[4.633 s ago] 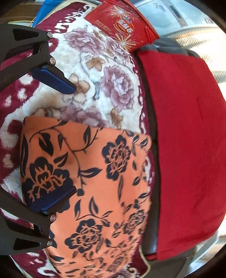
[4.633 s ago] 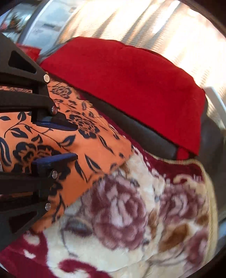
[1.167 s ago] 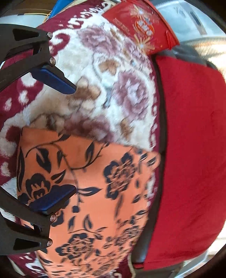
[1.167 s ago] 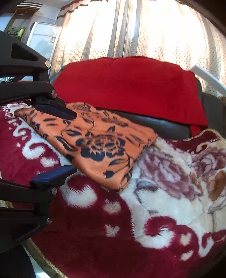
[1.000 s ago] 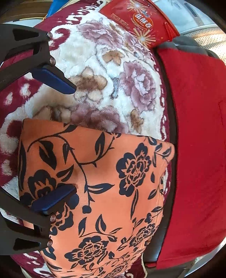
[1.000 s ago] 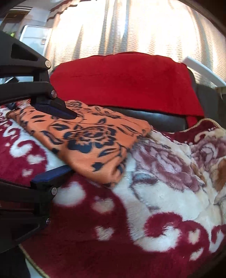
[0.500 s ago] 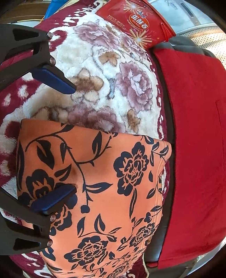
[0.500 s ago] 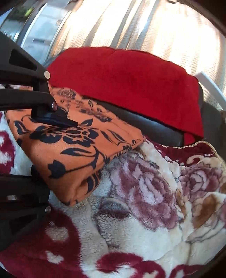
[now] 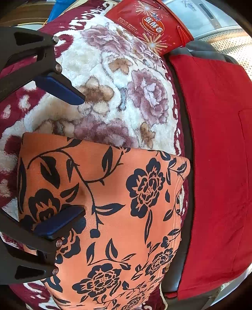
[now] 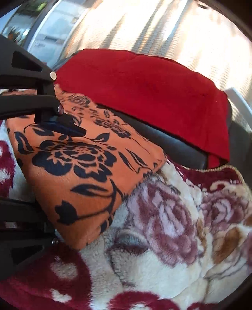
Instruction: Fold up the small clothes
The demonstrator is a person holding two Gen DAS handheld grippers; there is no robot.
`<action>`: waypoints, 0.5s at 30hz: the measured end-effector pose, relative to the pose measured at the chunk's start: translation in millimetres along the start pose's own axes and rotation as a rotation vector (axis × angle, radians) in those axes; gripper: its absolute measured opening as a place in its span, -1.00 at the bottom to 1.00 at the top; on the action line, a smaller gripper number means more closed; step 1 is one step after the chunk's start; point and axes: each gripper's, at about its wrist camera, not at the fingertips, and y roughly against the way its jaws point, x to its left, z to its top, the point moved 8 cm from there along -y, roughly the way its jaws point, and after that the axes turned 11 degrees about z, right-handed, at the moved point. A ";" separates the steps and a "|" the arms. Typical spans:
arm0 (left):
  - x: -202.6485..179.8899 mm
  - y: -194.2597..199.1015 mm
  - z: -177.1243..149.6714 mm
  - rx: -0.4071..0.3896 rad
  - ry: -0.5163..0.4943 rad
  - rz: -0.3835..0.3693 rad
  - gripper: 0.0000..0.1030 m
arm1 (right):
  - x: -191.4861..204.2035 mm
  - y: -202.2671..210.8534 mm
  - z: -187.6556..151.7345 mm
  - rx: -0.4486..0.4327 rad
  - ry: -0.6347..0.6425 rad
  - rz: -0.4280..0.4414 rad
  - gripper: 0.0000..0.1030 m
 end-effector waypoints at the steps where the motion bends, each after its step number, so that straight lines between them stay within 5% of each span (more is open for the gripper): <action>1: 0.0 -0.2 0.0 0.000 0.001 -0.002 1.00 | 1.4 0.1 -0.7 0.003 0.010 -0.004 -0.17; 3: 0.1 -0.6 0.1 0.001 0.001 -0.005 1.00 | 2.4 -0.1 -1.1 0.009 0.021 -0.009 -0.46; 6: 0.1 -2.0 0.6 0.005 0.002 -0.009 1.00 | 6.3 0.8 -0.9 0.004 0.015 0.003 -0.58; 10: 2.5 -4.9 2.2 0.020 0.011 -0.024 1.00 | 34.7 6.5 3.5 -0.017 0.050 0.021 -0.63; 15: 34.2 -2.7 15.6 0.002 0.120 -0.012 1.00 | 119.1 -2.2 0.4 0.019 0.201 0.092 -0.63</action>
